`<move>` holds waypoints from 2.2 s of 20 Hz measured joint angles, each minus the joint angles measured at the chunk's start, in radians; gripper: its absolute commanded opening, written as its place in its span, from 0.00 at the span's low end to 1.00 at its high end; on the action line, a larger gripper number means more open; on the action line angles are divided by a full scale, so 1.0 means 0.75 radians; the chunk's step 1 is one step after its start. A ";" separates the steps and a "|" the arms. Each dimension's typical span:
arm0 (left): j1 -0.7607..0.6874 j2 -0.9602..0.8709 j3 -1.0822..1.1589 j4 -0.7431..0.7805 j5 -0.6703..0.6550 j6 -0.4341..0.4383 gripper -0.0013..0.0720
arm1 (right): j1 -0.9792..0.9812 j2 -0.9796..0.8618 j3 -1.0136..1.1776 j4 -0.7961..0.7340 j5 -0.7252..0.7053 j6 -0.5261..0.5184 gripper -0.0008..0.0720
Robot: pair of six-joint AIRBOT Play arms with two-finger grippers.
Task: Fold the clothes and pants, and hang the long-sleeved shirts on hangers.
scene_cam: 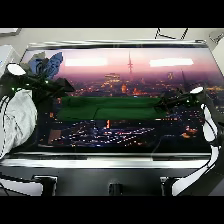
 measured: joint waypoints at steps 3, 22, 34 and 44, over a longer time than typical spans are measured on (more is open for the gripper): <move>-0.095 -0.017 -0.008 -0.006 0.103 -0.001 0.16 | 0.011 0.065 0.024 0.062 0.085 -0.069 0.06; -1.043 -0.547 -0.045 -0.899 1.011 -0.146 0.05 | 0.017 0.877 0.038 0.190 0.372 0.143 0.06; -0.901 -0.352 0.098 -0.540 1.079 -0.053 0.05 | 0.201 0.770 0.038 0.226 0.180 0.132 0.06; -0.259 0.377 0.102 0.418 0.640 -0.214 0.05 | 0.742 0.217 0.038 0.434 -0.173 0.134 0.62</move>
